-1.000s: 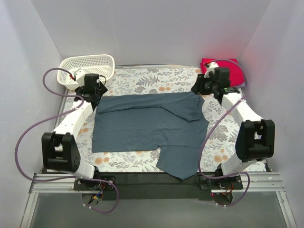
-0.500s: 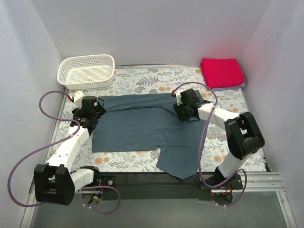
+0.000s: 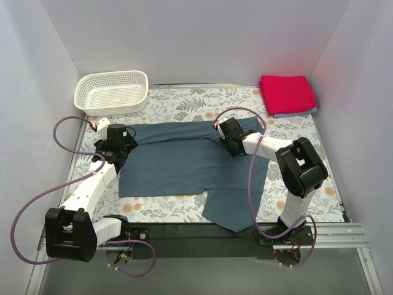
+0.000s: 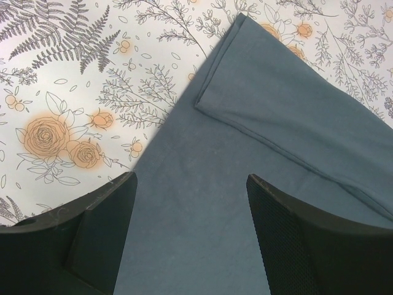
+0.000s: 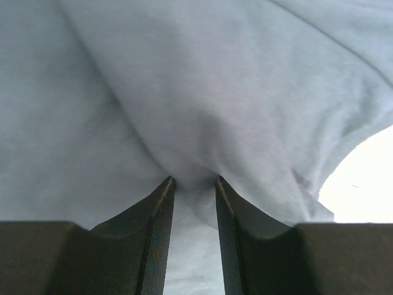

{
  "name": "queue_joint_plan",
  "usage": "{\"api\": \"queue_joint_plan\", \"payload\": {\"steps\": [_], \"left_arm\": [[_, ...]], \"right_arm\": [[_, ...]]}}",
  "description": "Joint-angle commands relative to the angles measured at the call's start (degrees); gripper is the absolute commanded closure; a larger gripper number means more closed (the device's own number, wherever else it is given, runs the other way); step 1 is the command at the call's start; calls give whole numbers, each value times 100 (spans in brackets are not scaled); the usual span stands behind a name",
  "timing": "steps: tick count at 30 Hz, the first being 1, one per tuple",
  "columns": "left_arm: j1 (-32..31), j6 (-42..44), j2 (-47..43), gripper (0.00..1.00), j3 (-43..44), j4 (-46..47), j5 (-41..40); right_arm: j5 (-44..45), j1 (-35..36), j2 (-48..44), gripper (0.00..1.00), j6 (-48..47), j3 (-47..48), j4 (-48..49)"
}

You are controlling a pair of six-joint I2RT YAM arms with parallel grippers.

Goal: Fold and stack the t-shirts
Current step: Fold the tshirt

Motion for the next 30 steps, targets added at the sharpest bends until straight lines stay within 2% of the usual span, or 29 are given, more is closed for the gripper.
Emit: {"api": "queue_joint_plan", "payload": {"steps": [1, 5, 6, 10, 19, 25, 30], "left_arm": [[-25, 77, -61, 33, 162, 69, -2], [-16, 86, -78, 33, 162, 78, 16], [-25, 86, -78, 33, 145, 78, 16], [-25, 103, -69, 33, 136, 78, 7], [-16, 139, -34, 33, 127, 87, 51], [-25, 174, -25, 33, 83, 96, 60], [-25, 183, 1, 33, 57, 122, 95]], "right_arm": [[716, 27, 111, 66, -212, 199, -11], [796, 19, 234, 72, -274, 278, -11], [813, 27, 243, 77, -291, 322, -20], [743, 10, 173, 88, -414, 506, -116], [365, -165, 145, 87, -959, 1332, -539], [348, -446, 602, 85, -1179, 2009, -547], [-161, -807, 1077, 84, -1083, 2510, -547]]}}
